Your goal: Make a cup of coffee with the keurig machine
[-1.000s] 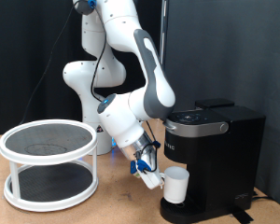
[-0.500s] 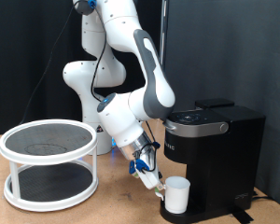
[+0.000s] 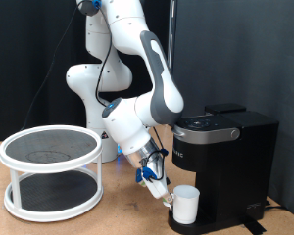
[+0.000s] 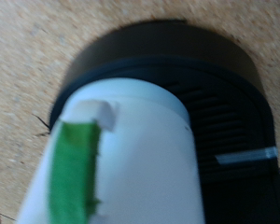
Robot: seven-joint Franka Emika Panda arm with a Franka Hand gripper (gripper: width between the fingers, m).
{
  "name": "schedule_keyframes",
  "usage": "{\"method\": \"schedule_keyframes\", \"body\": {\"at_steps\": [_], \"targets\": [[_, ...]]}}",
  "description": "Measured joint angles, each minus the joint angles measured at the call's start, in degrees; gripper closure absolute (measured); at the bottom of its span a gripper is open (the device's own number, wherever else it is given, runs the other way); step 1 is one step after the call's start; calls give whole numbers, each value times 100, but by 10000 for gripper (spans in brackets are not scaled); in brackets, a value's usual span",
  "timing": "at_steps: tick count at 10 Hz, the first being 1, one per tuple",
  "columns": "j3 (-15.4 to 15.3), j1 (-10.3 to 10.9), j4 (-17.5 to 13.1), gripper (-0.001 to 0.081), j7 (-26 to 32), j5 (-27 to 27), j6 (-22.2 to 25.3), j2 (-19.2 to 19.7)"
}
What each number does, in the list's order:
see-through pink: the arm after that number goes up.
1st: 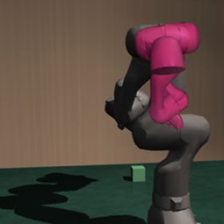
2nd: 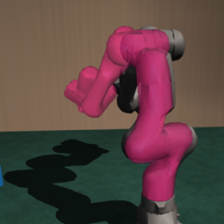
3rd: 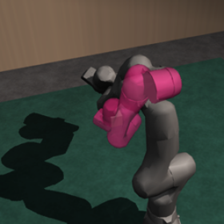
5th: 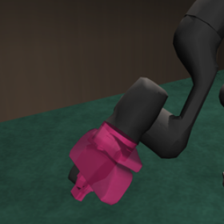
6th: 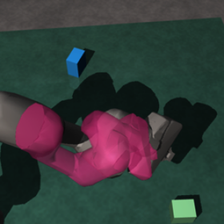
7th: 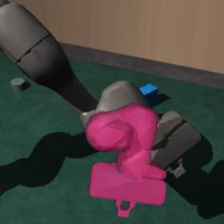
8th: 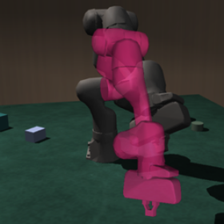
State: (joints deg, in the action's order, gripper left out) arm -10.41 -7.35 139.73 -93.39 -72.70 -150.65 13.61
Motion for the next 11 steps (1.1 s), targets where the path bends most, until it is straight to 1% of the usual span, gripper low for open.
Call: {"method": "schedule_keyframes", "body": {"at_steps": [3,5,8,10,11], "targets": [[0,-19,4,72,218,82,421,-2],[0,-19,12,72,355,74,451,-7],[7,-42,55,72,370,3,453,-18],[33,-127,255,72,564,-653,237,-76],[70,-218,398,72,831,-927,247,-159]]}}
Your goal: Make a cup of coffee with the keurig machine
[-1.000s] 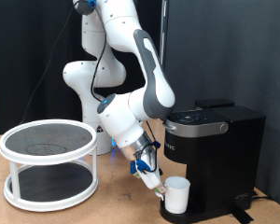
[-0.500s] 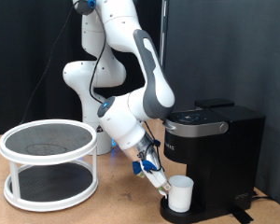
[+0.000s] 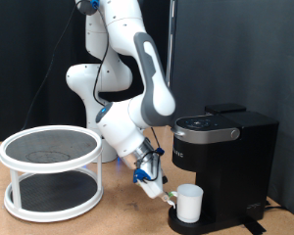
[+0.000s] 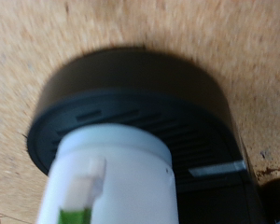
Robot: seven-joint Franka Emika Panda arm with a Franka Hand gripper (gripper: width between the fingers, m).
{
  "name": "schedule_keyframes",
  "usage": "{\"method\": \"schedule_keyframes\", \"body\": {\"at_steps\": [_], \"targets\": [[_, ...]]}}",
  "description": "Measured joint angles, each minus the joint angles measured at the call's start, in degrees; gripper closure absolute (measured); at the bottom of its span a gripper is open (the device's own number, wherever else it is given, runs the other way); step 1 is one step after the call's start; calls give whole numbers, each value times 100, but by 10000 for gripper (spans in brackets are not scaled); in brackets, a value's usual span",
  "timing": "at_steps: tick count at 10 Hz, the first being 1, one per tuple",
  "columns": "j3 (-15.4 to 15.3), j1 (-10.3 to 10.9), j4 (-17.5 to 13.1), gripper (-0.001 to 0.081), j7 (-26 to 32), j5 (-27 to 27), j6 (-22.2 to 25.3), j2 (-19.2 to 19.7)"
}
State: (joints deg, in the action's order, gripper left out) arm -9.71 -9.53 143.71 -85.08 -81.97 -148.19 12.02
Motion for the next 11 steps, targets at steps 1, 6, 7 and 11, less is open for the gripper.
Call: {"method": "schedule_keyframes", "body": {"at_steps": [1,6,7,11], "targets": [[38,-110,139,72,337,-275,68,-95],[130,-341,400,72,580,-364,466,-407],[138,-352,428,72,566,-435,633,-535],[200,-459,718,72,591,-708,1339,-1418]]}}
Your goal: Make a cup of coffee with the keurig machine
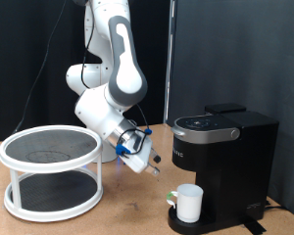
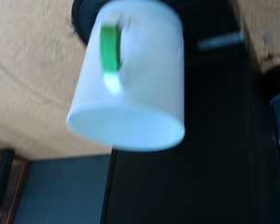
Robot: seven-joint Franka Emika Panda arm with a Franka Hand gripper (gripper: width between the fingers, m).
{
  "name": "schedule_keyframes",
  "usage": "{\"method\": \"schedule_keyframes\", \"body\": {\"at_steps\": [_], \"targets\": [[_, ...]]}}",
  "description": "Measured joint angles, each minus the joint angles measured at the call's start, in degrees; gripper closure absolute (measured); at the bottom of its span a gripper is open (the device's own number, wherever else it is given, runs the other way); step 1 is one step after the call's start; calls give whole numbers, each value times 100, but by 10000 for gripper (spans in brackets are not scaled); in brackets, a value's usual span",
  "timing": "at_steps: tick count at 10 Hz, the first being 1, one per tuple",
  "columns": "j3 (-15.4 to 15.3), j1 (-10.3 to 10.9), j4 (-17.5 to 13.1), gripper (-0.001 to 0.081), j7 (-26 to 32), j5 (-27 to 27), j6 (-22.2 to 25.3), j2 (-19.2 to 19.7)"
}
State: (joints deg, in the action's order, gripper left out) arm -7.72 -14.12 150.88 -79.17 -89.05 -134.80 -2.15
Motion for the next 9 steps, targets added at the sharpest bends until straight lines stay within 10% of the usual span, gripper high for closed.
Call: {"method": "schedule_keyframes", "body": {"at_steps": [9], "targets": [[409,-90,155,72,-895,-123,1200,-1788]]}}
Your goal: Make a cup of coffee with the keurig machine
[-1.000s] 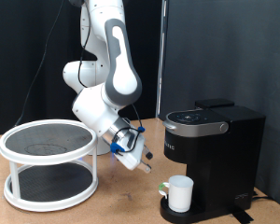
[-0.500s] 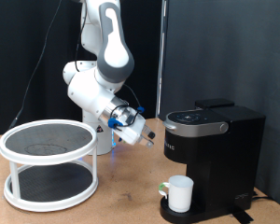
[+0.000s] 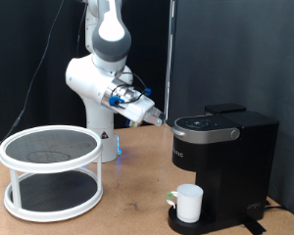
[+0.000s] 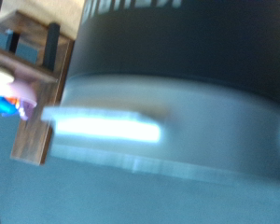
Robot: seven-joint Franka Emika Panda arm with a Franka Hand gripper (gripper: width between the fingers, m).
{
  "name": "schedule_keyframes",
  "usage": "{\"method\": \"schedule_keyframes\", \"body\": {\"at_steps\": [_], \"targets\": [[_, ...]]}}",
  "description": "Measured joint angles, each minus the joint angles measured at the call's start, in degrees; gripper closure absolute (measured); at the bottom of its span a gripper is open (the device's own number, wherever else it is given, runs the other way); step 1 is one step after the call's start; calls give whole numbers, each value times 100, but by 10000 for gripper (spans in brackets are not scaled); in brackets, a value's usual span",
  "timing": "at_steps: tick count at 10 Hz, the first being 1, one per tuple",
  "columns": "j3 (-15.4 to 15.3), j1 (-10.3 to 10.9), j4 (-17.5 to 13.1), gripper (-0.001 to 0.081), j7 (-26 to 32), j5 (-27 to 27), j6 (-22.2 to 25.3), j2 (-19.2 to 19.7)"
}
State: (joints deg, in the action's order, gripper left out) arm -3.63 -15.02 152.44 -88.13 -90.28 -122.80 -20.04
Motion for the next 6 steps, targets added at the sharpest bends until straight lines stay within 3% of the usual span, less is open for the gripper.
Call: {"method": "schedule_keyframes", "body": {"at_steps": [4,6], "targets": [[52,-2,-87,72,-851,233,173,-710],[147,-17,-139,72,-1340,688,472,-1006]]}}
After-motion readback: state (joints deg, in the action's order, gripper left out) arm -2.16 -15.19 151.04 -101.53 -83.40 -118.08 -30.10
